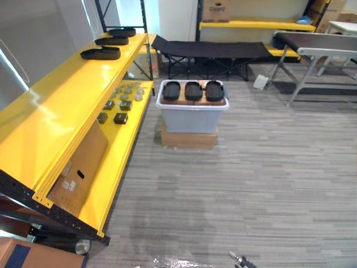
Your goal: Walk over and take plastic housings, then place them on the shelf
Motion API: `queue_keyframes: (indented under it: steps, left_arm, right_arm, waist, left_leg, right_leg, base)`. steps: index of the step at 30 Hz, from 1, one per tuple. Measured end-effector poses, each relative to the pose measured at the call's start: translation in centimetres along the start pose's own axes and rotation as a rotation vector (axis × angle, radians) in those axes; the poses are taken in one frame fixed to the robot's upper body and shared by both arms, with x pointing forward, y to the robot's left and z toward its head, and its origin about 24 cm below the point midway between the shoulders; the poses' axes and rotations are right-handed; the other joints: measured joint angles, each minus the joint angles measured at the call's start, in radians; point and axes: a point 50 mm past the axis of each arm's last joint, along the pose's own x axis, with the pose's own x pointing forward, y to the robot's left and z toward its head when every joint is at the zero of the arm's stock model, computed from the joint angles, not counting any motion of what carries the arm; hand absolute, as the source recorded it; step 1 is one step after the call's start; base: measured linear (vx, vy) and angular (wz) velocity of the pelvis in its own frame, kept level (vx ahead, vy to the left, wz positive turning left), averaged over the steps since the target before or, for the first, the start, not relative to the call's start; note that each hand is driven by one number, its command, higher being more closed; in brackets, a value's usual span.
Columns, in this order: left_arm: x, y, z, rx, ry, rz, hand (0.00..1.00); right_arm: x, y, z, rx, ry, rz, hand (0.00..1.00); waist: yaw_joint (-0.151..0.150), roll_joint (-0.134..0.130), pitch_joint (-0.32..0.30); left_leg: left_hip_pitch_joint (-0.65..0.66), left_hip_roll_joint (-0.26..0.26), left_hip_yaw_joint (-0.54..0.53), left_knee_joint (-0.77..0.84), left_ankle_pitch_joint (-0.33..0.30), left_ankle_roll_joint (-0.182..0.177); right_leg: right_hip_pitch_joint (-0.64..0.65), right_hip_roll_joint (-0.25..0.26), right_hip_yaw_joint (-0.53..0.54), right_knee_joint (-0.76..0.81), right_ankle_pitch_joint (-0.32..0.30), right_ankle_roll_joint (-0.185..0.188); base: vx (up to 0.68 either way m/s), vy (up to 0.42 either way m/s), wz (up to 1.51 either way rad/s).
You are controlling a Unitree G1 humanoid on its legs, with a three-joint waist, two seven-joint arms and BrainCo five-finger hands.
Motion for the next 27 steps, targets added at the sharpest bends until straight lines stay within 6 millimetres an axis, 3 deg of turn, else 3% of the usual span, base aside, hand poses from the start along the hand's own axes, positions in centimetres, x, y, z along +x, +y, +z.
queue_keyframes:
  steps: [14,17,19,20,21,23,25,27]
  left_arm:
    - [0.0,0.1,0.0,0.014,0.01,-0.004,0.0]
    - [-0.1,0.2,0.1,0.068,0.014,-0.016,0.0]
    - [0.0,0.0,0.6,0.111,0.006,-0.017,0.0]
    - [-0.1,0.0,1.0,0.125,-0.004,-0.011,0.0]
    - [-0.1,0.0,1.6,0.13,-0.016,-0.006,0.0]
    - [-0.1,0.3,2.2,0.139,-0.028,0.001,0.0]
    - [-0.1,0.2,2.5,0.142,-0.028,0.001,0.0]
    - [-0.1,0.2,2.4,0.107,-0.02,0.0,0.0]
  right_arm:
    - [0.1,0.3,0.3,-0.021,-0.004,0.007,0.0]
    - [0.1,0.3,0.7,-0.035,-0.017,0.009,0.0]
    - [0.1,0.6,1.4,-0.038,-0.057,0.022,0.0]
    - [0.1,0.9,1.9,-0.041,-0.082,0.046,0.0]
    - [0.1,1.2,1.8,-0.043,-0.088,0.074,0.0]
    - [0.1,1.6,1.3,-0.036,-0.078,0.1,0.0]
    - [0.1,1.5,1.1,-0.025,-0.075,0.097,0.0]
    - [-0.1,0.7,0.8,-0.024,-0.068,0.076,0.0]
  waist:
    - [-0.012,-0.009,0.006]
    - [-0.02,-0.017,0.011]
    - [-0.023,-0.013,0.038]
    - [-0.026,-0.011,0.059]
    - [-0.029,-0.013,0.073]
    - [-0.028,-0.031,0.077]
    - [-0.03,-0.033,0.079]
    - [-0.03,-0.033,0.079]
  left_leg:
    - [0.0,-0.001,0.004,0.0,-0.005,0.005]
    - [0.0,-0.013,0.011,0.001,-0.026,0.016]
    - [0.011,-0.006,0.019,0.001,-0.04,0.033]
    - [0.035,0.0,0.021,0.001,-0.045,0.042]
    - [0.05,0.014,0.019,0.001,-0.053,0.041]
    - [0.05,0.035,0.007,0.001,-0.061,0.033]
    - [0.047,0.055,-0.008,0.002,-0.067,0.022]
    - [0.062,0.062,-0.011,0.007,-0.086,-0.006]
  right_leg:
    - [-0.015,-0.008,0.003,0.018,-0.011,0.0]
    - [-0.096,-0.051,0.027,0.188,-0.082,0.03]
    - [-0.18,-0.068,0.045,0.375,-0.086,0.038]
    - [-0.212,-0.073,0.061,0.458,-0.081,0.024]
    - [-0.225,-0.067,0.077,0.474,-0.118,-0.01]
    - [-0.253,-0.035,0.086,0.431,-0.133,-0.012]
    - [-0.284,-0.008,0.085,0.337,-0.119,0.0]
    - [-0.306,0.005,0.082,0.206,-0.052,0.003]
  base:
    - [0.0,0.002,-0.01]
    - [0.01,0.081,-0.1]
    - [0.01,0.1,-0.24]
    - [0.01,0.081,-0.11]
    - [0.02,0.067,-0.03]
    - [0.07,0.017,0.18]
    - [0.18,-0.014,0.26]
    - [0.25,-0.015,0.12]
